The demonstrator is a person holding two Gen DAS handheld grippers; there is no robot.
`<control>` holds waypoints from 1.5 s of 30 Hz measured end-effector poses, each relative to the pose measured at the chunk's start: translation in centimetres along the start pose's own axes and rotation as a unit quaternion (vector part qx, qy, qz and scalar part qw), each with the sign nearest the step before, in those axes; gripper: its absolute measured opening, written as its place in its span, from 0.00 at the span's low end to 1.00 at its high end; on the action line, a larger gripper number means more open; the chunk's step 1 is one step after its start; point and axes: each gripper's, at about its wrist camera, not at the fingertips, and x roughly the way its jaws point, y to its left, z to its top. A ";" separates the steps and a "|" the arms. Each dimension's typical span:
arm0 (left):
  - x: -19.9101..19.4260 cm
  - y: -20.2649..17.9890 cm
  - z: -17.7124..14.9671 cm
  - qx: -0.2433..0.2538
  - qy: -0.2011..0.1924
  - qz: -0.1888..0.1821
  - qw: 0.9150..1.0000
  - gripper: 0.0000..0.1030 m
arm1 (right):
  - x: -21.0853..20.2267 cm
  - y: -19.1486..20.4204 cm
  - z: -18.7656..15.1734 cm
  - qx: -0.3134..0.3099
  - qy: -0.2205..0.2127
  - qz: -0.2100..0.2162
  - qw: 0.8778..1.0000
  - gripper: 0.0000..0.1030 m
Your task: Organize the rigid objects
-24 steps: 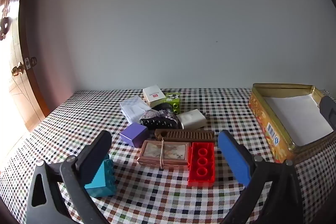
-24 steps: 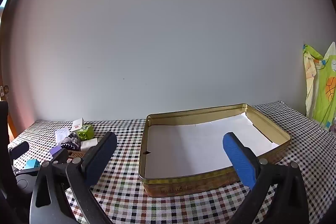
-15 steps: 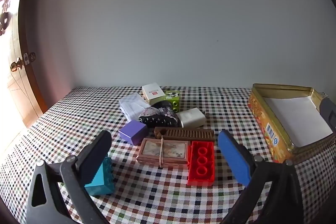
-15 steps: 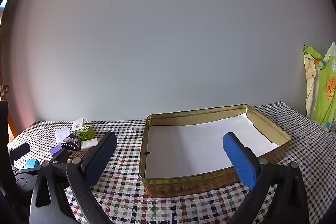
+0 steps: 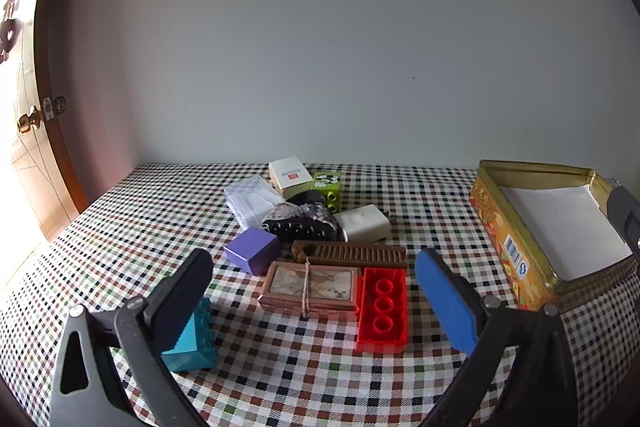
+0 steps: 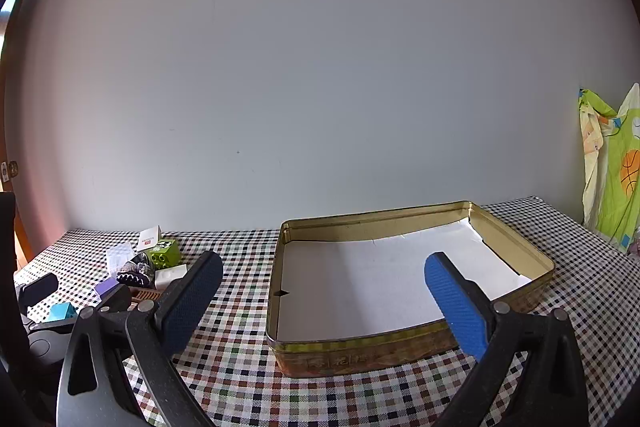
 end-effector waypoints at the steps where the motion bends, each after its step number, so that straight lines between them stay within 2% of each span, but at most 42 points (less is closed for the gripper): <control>1: 0.0 0.0 0.0 0.000 0.000 0.000 1.000 1.00 | 0.0 0.0 0.0 0.000 -0.001 0.000 1.000 0.99; 33: 0.0 0.2 -0.2 -0.005 0.007 -0.002 1.000 1.00 | -0.2 0.3 -0.2 -0.012 -0.011 0.004 1.000 0.99; 45: 0.7 2.0 -0.3 -0.018 0.025 0.010 0.999 1.00 | -0.2 0.8 -0.3 -0.024 -0.012 0.017 1.000 0.99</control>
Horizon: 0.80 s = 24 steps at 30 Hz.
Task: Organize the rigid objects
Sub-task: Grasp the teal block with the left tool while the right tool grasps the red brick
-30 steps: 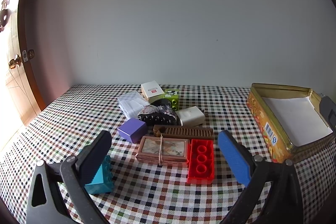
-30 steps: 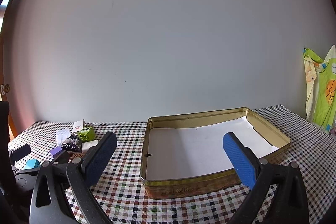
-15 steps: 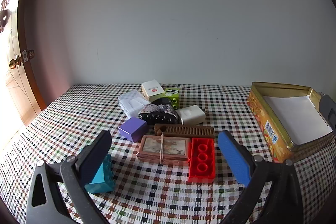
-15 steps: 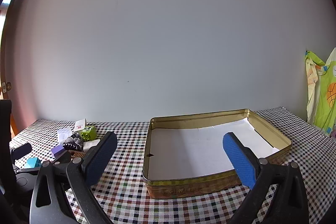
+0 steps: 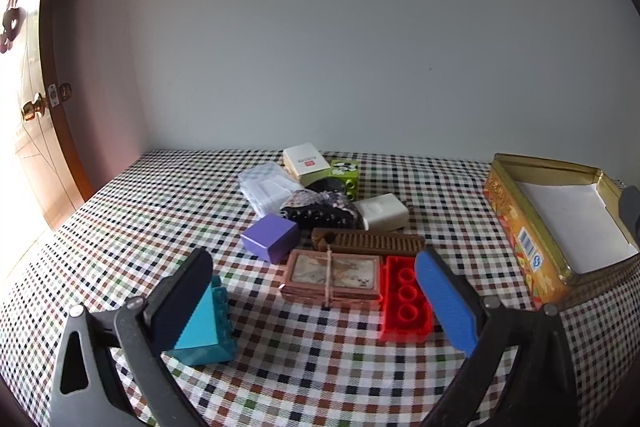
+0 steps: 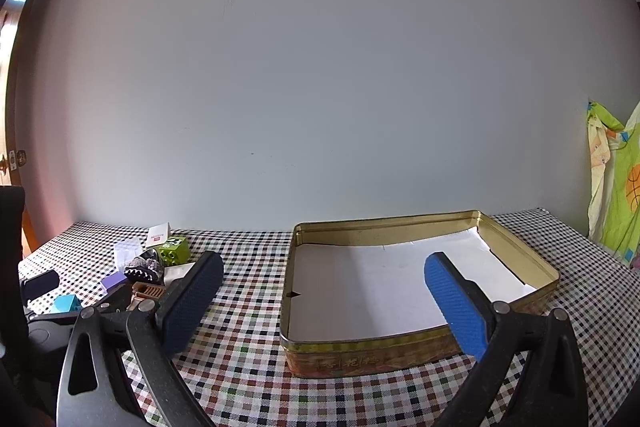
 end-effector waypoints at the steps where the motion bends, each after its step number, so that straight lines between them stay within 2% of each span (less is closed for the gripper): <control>1: 0.1 0.3 0.0 -0.002 0.003 0.003 1.000 1.00 | 0.0 0.1 0.0 -0.002 0.000 0.002 1.000 0.99; 10: 1.3 5.2 -0.5 -0.055 0.045 0.022 0.997 0.99 | -0.6 1.5 -0.2 -0.031 -0.008 0.032 0.999 0.99; 16: 1.2 7.4 -0.9 -0.086 0.054 0.033 0.994 0.99 | -0.7 2.4 -0.4 -0.046 0.002 0.053 0.998 0.99; 24: 2.5 7.2 -1.0 -0.072 0.074 0.043 0.994 0.99 | -0.2 3.3 -0.9 -0.057 0.034 0.079 0.995 0.99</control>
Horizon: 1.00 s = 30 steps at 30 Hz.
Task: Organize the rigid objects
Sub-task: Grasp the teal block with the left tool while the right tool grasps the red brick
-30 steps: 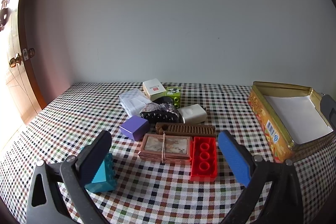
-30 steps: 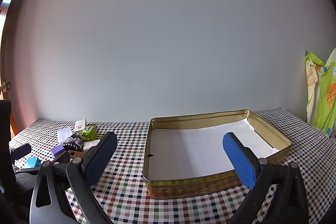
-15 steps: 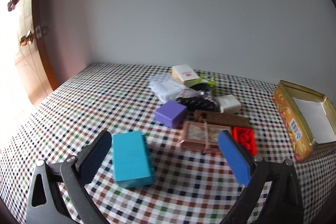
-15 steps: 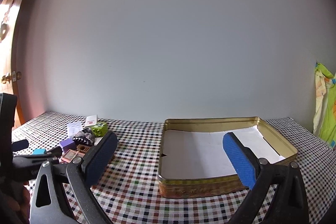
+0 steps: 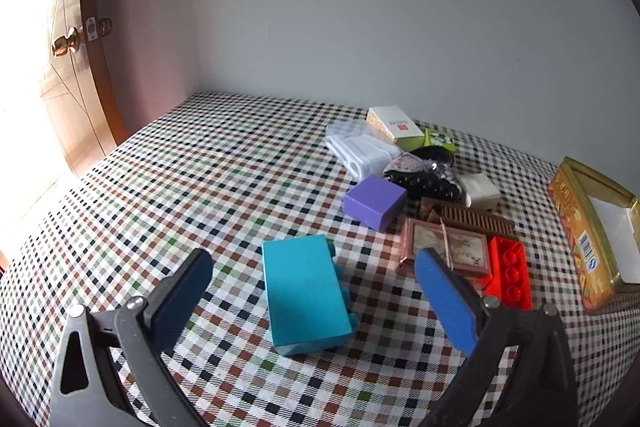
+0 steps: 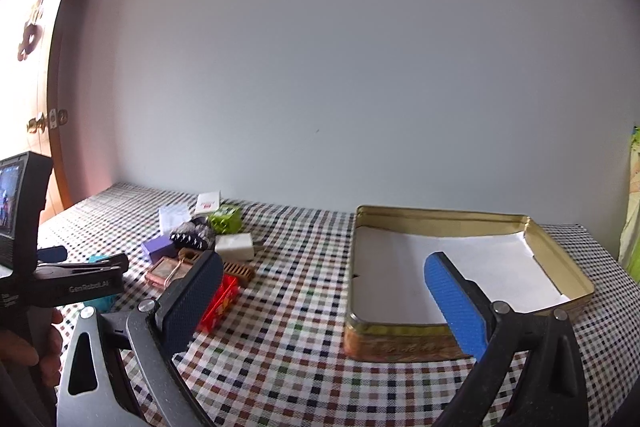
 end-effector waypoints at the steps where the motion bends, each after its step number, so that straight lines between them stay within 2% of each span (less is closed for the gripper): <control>1: 0.3 0.0 0.0 0.000 0.003 -0.001 1.000 0.99 | 0.1 0.2 0.0 -0.002 0.004 0.004 1.000 0.99; 4: 1.2 -0.1 0.1 0.002 0.011 0.001 1.000 0.98 | 0.3 0.4 -0.1 -0.004 0.013 0.018 1.000 0.98; 7: 2.2 -0.1 0.1 0.002 0.024 0.000 1.000 0.96 | 0.9 1.0 -0.1 -0.006 0.029 0.032 0.999 0.90; 14: 3.8 0.1 0.0 0.003 0.047 0.000 0.999 0.96 | 2.1 1.9 -0.3 -0.004 0.059 0.048 0.997 0.90; 22: 5.8 1.0 -0.4 -0.006 0.086 0.008 0.996 0.96 | 6.0 3.5 -1.2 0.020 0.157 0.089 0.983 0.90; 25: 7.2 2.1 -0.7 -0.017 0.111 0.015 0.994 0.96 | 7.4 5.2 -1.4 0.010 0.185 0.096 0.978 0.90; 30: 8.4 3.1 -0.8 -0.018 0.115 0.018 0.993 0.98 | 10.0 7.6 -2.1 -0.024 0.242 0.076 0.967 0.90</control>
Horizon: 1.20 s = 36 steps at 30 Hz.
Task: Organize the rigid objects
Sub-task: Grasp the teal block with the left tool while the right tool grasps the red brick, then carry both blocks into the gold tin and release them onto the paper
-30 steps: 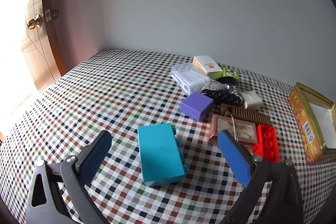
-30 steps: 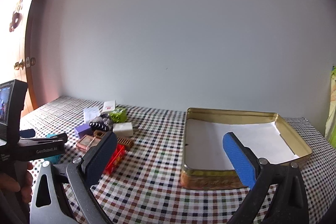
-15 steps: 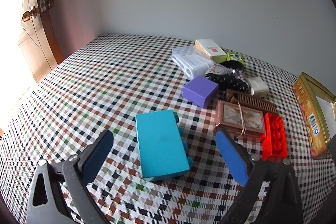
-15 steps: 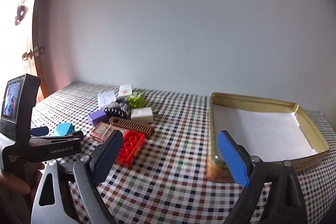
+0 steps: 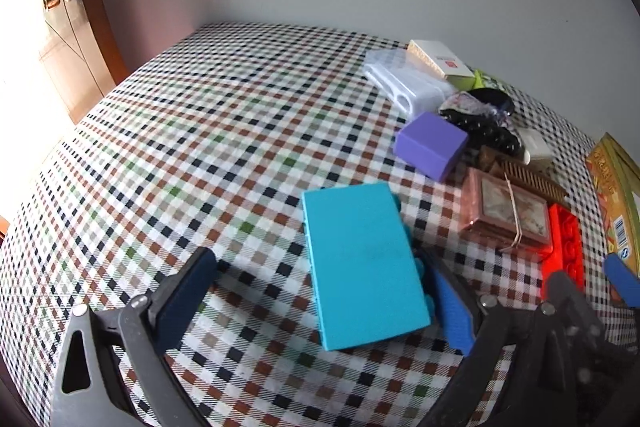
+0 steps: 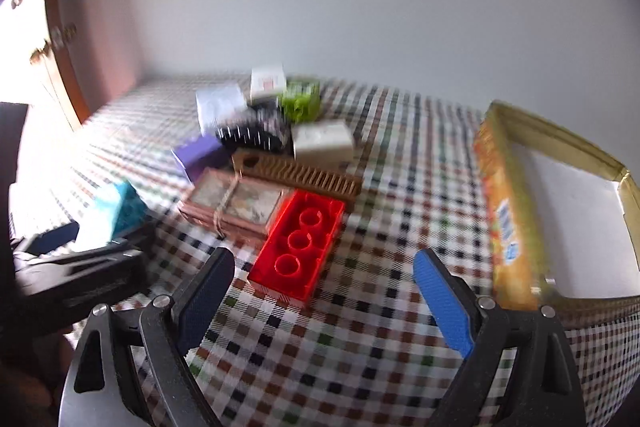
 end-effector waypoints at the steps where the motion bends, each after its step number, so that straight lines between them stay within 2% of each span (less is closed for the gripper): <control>1: 0.2 0.2 0.1 0.001 0.001 -0.001 1.000 0.97 | 0.6 -0.1 0.1 0.006 0.014 0.003 1.000 0.90; 2: 0.3 0.4 0.1 0.002 0.000 -0.003 1.000 0.96 | 1.0 -0.4 0.2 0.016 0.021 0.009 1.000 0.90; 4: 0.3 0.4 0.2 0.005 -0.005 -0.007 1.000 0.87 | 1.4 -1.0 0.3 0.025 0.028 0.014 0.999 0.76; 6: 0.5 0.6 0.2 0.008 -0.014 -0.012 1.000 0.67 | 1.4 -1.2 0.3 0.021 0.028 0.009 0.999 0.60; 7: 0.5 0.6 0.2 0.011 -0.017 -0.014 1.000 0.61 | 1.3 -1.3 0.2 0.018 0.027 0.005 0.999 0.57; 8: 0.5 0.6 0.2 0.014 -0.020 -0.016 1.000 0.48 | 1.2 -1.5 0.0 0.015 0.026 0.002 1.000 0.52; 9: 0.5 0.6 0.1 0.019 -0.022 -0.020 0.999 0.41 | 1.1 -1.8 -0.1 0.016 0.024 0.004 1.000 0.46; 10: 0.7 0.5 0.1 0.023 -0.023 -0.020 0.999 0.41 | 0.9 -2.1 -0.2 0.017 0.023 0.005 1.000 0.43; 11: 0.8 0.5 0.1 0.025 -0.023 -0.022 0.999 0.41 | 0.9 -2.5 -0.1 0.020 0.022 0.007 1.000 0.34; 16: 0.3 0.0 0.1 0.020 -0.038 -0.054 0.998 0.40 | 0.5 -5.2 0.0 0.062 0.009 0.047 0.997 0.33; 18: -0.7 -0.3 0.2 0.018 -0.070 -0.058 0.996 0.40 | -0.4 -5.5 0.1 0.077 -0.008 0.070 0.995 0.33; 21: -2.4 -1.0 0.0 0.023 -0.118 -0.063 0.991 0.40 | -2.6 -6.2 0.3 0.094 -0.058 0.105 0.988 0.33; 23: -3.3 -1.3 -0.2 0.028 -0.150 -0.073 0.986 0.40 | -4.1 -6.4 0.3 0.095 -0.090 0.114 0.985 0.33; 27: -5.3 -2.5 -0.2 0.044 -0.203 -0.069 0.976 0.40 | -6.8 -5.5 0.6 0.069 -0.156 0.076 0.982 0.33; 31: -6.0 -2.5 -0.4 0.037 -0.224 -0.072 0.971 0.40 | -9.6 -6.8 0.2 0.047 -0.222 0.019 0.974 0.33; 36: -7.0 -3.3 -0.9 0.045 -0.233 -0.072 0.969 0.40 | -10.2 -10.2 -0.3 0.063 -0.231 -0.010 0.971 0.33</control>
